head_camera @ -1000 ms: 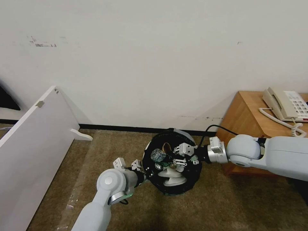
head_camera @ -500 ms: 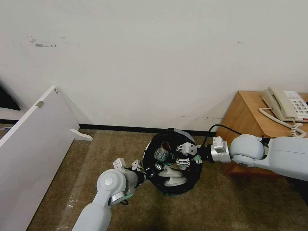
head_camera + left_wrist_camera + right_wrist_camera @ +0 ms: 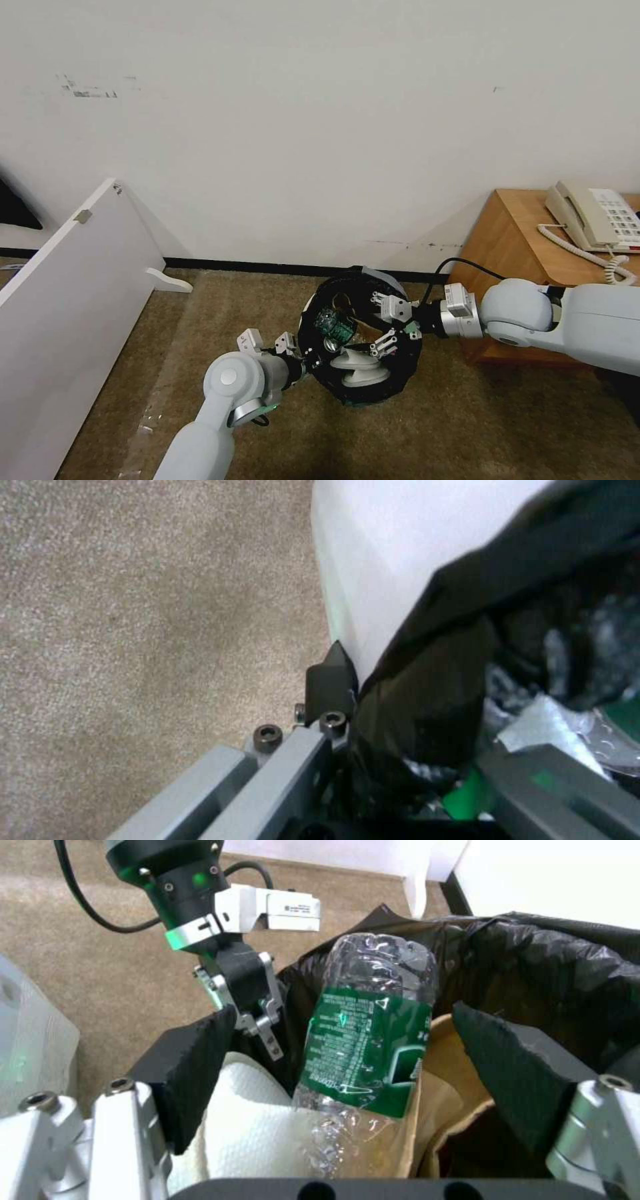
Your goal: Pick up the trash bin and place the garbage on the floor into it.
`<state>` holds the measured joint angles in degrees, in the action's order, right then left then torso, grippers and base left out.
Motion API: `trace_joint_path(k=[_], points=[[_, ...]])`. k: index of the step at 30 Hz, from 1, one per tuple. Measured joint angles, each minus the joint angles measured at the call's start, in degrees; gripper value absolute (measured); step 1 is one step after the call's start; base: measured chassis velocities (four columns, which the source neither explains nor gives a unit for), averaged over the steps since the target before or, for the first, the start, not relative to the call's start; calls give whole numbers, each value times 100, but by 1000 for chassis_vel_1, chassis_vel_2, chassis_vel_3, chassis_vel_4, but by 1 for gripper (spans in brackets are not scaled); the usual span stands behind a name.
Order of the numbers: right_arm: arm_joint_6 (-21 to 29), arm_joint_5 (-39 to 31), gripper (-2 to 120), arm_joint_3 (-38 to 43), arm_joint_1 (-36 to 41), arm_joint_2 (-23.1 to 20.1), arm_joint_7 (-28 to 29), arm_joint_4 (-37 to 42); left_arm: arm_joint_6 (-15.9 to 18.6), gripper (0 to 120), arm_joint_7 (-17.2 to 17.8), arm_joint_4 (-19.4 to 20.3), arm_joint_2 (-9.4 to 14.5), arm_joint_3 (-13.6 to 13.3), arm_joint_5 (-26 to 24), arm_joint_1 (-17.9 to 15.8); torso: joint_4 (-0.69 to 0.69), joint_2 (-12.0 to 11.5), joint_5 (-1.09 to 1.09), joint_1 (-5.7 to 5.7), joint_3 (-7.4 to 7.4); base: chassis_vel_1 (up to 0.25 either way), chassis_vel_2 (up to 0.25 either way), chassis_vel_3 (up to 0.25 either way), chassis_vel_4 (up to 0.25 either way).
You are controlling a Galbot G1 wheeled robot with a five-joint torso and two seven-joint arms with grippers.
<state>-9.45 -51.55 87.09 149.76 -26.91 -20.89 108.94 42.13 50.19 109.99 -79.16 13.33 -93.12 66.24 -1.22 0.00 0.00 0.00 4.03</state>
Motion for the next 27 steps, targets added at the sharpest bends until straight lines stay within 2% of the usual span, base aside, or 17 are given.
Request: trace_joint_path(k=[16, 21, 27], points=[[4, -21, 88, 39, -1, -6, 0, 7, 0, 0, -22, -90, -18, 82, 22, -23, 0, 0, 0, 0, 0, 0, 0, 0, 0], [9, -104, 88, -88, -229, 76, 0, 135, 0, 0, -37, -133, -30, 113, 69, -25, 0, 0, 0, 0, 0, 0, 0, 0, 0], [20, -214, 88, -543, -864, 379, 2, 389, 0, 0, -57, -170, -68, 141, 124, -37, -1, 0, 0, 0, 1, 0, 0, 0, 0]])
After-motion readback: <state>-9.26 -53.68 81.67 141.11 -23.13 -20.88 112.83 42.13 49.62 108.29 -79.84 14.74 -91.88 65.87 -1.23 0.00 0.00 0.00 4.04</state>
